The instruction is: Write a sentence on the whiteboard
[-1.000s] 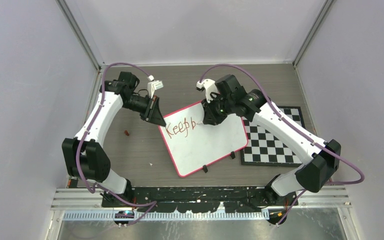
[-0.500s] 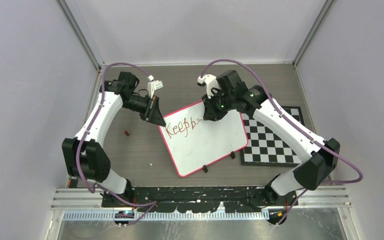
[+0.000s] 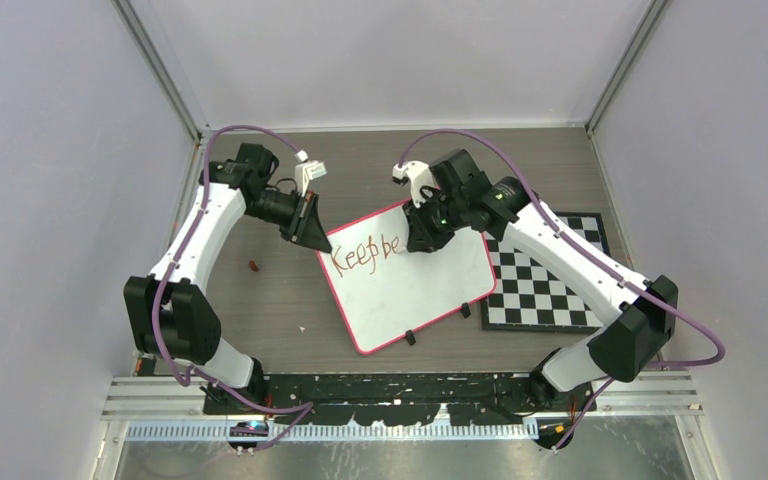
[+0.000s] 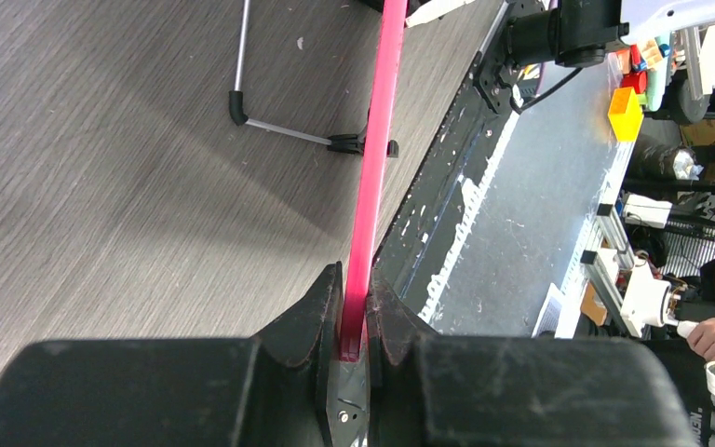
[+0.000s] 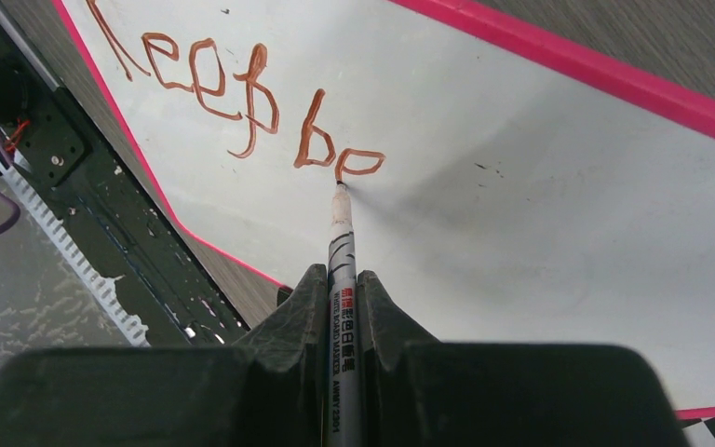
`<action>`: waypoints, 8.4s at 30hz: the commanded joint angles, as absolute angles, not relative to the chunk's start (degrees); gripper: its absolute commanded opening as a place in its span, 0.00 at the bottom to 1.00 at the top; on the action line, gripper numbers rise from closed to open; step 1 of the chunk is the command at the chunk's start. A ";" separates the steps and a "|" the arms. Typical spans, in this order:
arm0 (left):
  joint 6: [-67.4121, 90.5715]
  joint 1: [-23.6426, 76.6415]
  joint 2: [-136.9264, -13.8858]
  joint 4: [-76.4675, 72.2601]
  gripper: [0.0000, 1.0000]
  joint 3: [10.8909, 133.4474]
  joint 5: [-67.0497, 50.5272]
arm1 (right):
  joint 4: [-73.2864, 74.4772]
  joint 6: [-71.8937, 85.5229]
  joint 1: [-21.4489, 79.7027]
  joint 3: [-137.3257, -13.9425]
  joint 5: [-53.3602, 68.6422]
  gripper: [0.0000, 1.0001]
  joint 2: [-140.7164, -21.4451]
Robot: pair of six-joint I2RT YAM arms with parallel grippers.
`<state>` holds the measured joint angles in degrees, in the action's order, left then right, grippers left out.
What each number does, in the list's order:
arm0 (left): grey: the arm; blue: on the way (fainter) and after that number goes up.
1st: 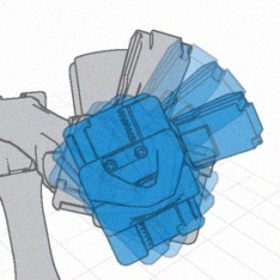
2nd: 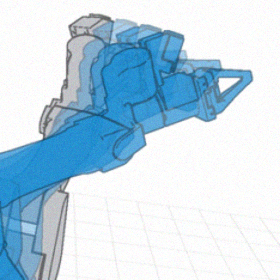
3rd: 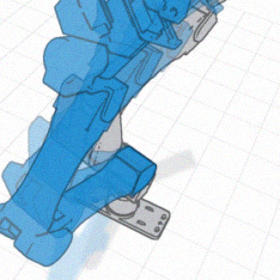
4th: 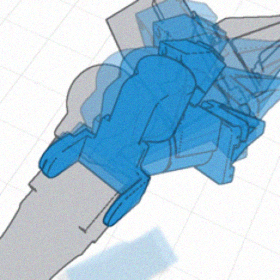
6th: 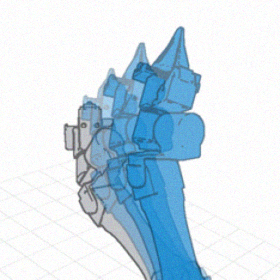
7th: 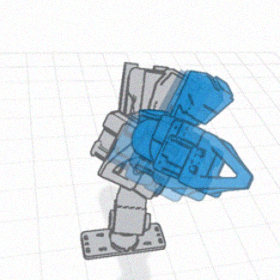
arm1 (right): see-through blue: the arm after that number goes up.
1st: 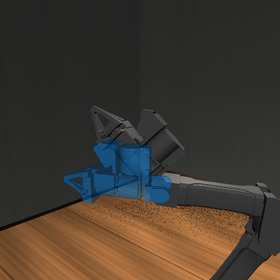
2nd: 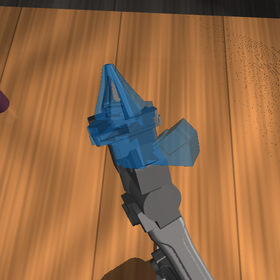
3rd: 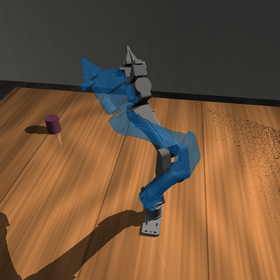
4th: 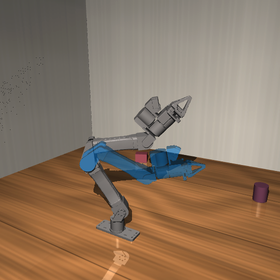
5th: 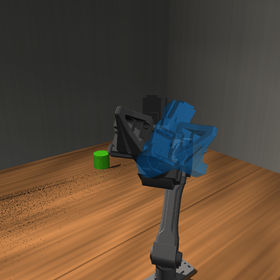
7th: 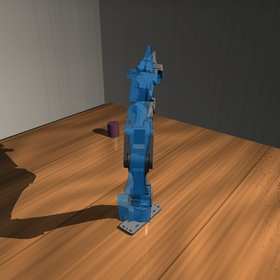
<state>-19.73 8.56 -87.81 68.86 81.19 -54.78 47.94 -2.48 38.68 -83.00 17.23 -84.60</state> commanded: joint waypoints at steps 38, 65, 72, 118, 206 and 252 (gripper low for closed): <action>-18.87 8.53 -86.46 68.07 0.00 81.15 -53.80 | 46.25 -3.02 35.61 -83.99 16.16 0.00 -82.68; -18.78 8.56 -85.94 68.03 0.00 80.75 -53.93 | 47.89 -3.73 35.55 -86.69 15.08 0.00 -82.57; -18.67 8.66 -85.49 67.96 0.00 80.37 -53.96 | 47.29 -4.54 35.56 -86.31 13.03 0.00 -83.14; -18.69 8.55 -85.54 68.12 0.00 80.86 -54.14 | 51.06 -4.81 34.63 -90.44 15.75 0.00 -83.63; -18.54 8.61 -86.27 67.90 0.00 80.87 -53.92 | 52.83 -7.38 32.84 -86.18 17.21 0.00 -84.65; -18.20 8.68 -85.95 67.85 0.00 80.69 -53.95 | 53.67 -9.49 30.73 -85.62 13.79 0.00 -83.43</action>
